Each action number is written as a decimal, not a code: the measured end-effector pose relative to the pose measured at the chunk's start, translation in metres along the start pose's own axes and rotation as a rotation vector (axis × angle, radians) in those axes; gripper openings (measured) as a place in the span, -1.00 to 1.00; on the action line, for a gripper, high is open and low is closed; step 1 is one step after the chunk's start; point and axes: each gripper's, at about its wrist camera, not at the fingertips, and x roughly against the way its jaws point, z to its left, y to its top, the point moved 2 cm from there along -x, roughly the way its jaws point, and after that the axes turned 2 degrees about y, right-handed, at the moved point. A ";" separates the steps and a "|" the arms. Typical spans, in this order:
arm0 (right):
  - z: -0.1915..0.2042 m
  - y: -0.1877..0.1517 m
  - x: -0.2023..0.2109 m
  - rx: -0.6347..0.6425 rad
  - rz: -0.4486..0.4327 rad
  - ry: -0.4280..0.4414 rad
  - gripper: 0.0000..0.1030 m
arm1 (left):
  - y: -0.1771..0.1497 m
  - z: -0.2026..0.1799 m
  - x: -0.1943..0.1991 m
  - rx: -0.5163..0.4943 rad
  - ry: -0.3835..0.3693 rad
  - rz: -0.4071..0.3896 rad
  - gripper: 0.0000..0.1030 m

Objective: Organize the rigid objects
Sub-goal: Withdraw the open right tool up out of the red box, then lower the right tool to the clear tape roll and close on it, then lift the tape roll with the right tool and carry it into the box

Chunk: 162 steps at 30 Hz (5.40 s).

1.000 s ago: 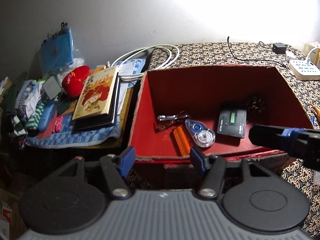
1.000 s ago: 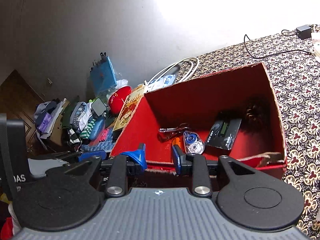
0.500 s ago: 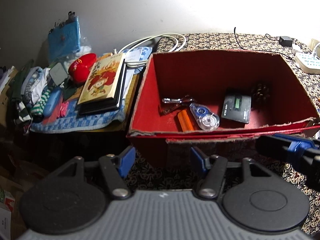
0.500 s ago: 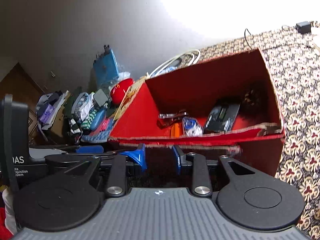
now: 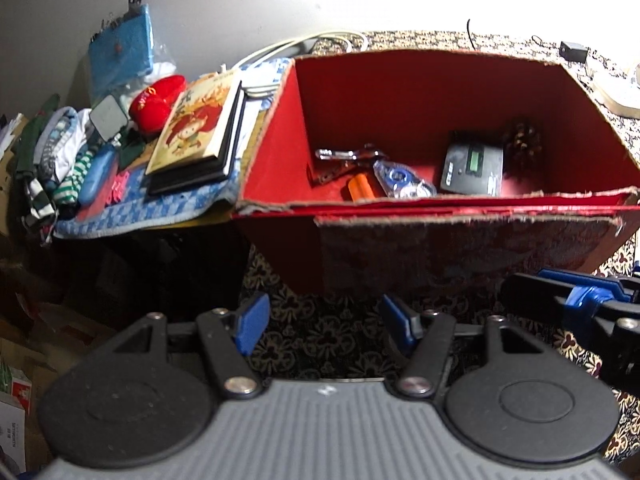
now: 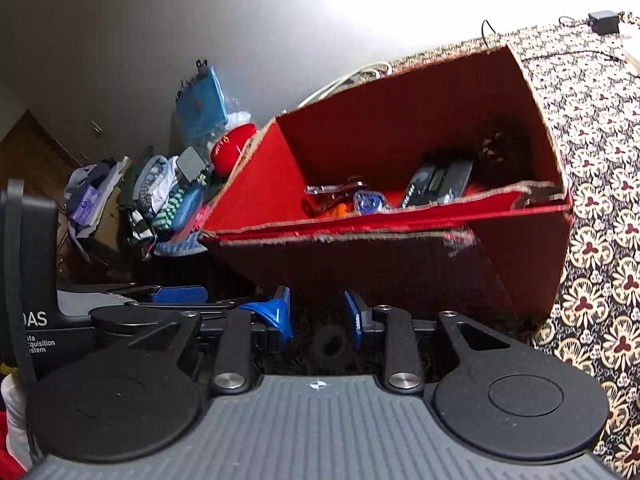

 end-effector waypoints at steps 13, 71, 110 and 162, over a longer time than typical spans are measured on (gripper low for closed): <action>-0.010 -0.008 -0.009 -0.038 0.052 -0.029 -0.75 | -0.012 -0.009 -0.020 -0.032 -0.023 0.063 0.24; -0.024 -0.019 -0.074 -0.167 0.185 -0.046 -0.71 | -0.044 -0.027 -0.081 -0.198 -0.400 -0.043 0.27; -0.057 -0.027 0.053 -0.293 -0.022 -0.152 -0.77 | -0.025 -0.096 0.012 -0.468 -0.633 -0.221 -0.20; -0.059 0.122 -0.107 -0.141 -0.072 -0.113 -0.77 | 0.144 -0.021 -0.094 -0.076 -0.422 -0.104 -0.24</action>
